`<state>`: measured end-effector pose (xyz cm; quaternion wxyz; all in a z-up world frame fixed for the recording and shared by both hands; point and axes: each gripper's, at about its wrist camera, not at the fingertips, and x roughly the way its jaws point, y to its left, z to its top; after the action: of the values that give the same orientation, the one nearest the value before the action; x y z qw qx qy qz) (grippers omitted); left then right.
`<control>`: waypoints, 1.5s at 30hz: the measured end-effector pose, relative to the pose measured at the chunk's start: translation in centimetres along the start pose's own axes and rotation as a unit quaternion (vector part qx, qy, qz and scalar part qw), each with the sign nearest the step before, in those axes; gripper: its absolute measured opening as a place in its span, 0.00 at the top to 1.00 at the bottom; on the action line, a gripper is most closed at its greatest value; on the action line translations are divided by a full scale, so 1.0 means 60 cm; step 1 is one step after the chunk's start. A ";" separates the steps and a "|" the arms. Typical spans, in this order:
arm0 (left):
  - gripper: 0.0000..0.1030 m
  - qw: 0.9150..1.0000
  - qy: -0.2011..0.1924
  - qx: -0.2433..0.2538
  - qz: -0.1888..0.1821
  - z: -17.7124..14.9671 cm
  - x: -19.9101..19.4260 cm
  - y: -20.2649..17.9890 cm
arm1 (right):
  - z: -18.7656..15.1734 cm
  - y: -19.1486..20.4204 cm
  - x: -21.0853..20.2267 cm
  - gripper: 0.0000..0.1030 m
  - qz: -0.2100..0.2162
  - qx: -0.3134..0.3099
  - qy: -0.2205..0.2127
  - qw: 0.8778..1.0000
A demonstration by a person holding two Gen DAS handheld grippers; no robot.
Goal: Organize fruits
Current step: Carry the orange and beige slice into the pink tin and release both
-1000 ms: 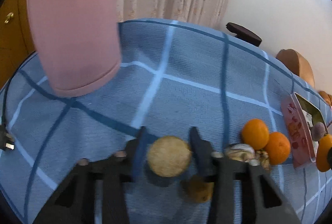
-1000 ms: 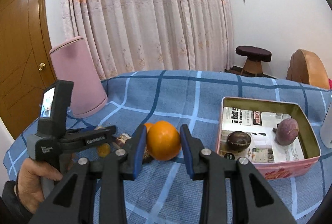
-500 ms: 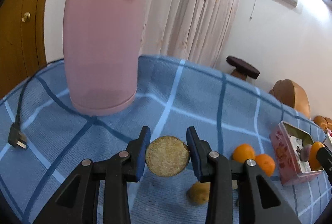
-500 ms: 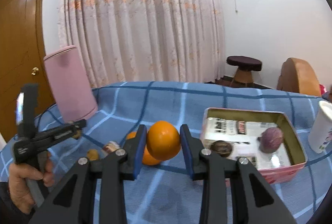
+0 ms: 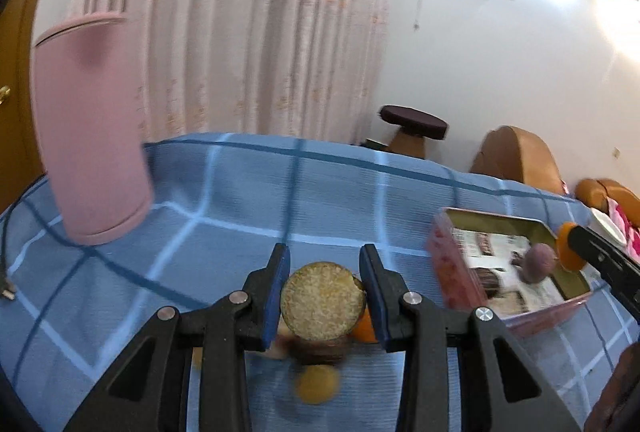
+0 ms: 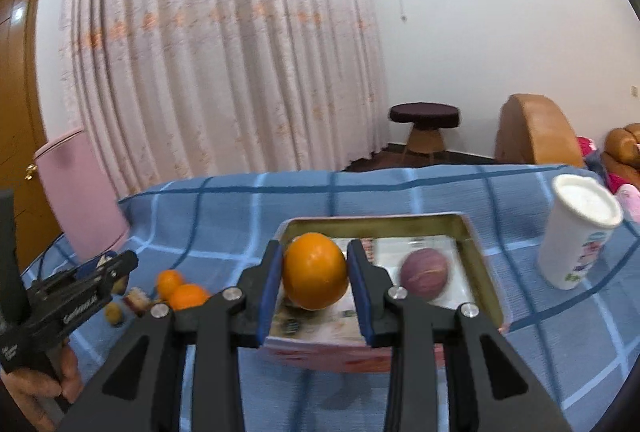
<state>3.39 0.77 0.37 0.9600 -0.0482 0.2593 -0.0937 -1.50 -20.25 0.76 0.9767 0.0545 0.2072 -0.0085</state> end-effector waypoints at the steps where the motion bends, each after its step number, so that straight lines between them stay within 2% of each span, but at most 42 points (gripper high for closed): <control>1: 0.63 1.000 0.000 0.004 -0.005 0.000 0.000 -0.012 | 0.002 -0.014 -0.001 0.65 -0.009 0.003 -0.001 1.000; 10: 0.63 0.998 0.009 0.047 -0.051 -0.004 0.017 -0.139 | 0.012 -0.120 -0.006 0.65 -0.059 0.040 0.001 0.997; 13: 0.63 0.996 0.013 0.058 -0.063 -0.004 0.024 -0.177 | 0.011 -0.135 0.002 0.65 -0.068 0.037 0.010 0.997; 17: 0.63 0.995 0.028 0.069 -0.070 -0.011 0.042 -0.216 | 0.004 -0.139 0.014 0.65 -0.058 0.035 0.029 0.997; 25: 0.63 0.993 0.043 0.085 -0.069 -0.021 0.055 -0.237 | -0.008 -0.122 0.034 0.65 -0.058 0.008 0.054 0.997; 34: 0.63 0.993 0.060 0.085 -0.060 -0.022 0.065 -0.243 | -0.019 -0.128 0.048 0.65 -0.049 0.018 0.082 0.995; 45: 0.63 0.992 0.072 0.094 -0.044 -0.024 0.076 -0.253 | -0.021 -0.128 0.054 0.63 -0.038 0.026 0.093 0.995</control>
<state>4.15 -15.10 -0.97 0.9340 0.0372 0.3157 -0.1632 0.64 -27.72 -2.52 0.9506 0.0725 0.2984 -0.0456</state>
